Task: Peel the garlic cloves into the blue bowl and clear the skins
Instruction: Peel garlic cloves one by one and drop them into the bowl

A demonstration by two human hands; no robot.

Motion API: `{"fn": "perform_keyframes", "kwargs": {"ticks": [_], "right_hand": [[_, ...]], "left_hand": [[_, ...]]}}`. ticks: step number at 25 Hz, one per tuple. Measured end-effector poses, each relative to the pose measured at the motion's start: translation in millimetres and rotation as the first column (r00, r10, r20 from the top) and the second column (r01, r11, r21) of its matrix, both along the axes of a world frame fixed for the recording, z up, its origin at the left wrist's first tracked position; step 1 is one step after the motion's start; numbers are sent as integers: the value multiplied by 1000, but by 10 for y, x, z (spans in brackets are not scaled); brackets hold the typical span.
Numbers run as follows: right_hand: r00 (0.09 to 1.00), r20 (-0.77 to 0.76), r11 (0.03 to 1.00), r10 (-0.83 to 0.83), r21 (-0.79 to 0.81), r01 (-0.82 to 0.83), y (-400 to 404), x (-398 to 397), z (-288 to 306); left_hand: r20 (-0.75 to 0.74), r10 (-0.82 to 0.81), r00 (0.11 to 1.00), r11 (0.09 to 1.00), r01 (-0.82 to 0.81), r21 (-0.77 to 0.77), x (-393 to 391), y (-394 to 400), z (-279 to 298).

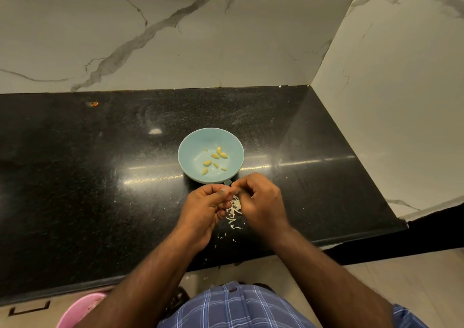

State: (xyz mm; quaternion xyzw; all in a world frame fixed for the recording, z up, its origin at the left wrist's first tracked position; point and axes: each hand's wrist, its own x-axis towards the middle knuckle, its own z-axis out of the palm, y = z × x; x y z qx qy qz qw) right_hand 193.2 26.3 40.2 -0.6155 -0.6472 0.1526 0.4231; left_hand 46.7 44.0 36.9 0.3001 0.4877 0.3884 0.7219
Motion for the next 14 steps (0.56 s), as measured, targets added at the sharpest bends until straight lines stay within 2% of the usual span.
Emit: {"fn": "perform_keyframes", "kwargs": {"ticks": [2, 3, 6, 11, 13, 14], "right_hand": [[963, -246, 946, -112, -323, 27, 0, -41, 103], [914, -366, 907, -173, -421, 4, 5, -57, 140], [750, -573, 806, -331, -585, -92, 30, -70, 232], [529, -693, 668, -490, -688, -282, 71, -2, 313], [469, -724, 671, -506, -672, -313, 68, 8, 293], [468, -740, 708, -483, -645, -289, 61, 4, 256]], "left_hand": [[-102, 4, 995, 989, 12, 149, -15, -5, -19], [-151, 11, 988, 975, 23, 222, -20, -11, -25], [-266, 33, 963, 936, 63, 346, -23, -37, -27], [-294, 36, 955, 913, 89, 399, -36, -55, -33], [-271, 36, 962, 920, 74, 384, -35, -51, -38], [-242, 35, 970, 932, 55, 357, -30, -48, -32]]}}
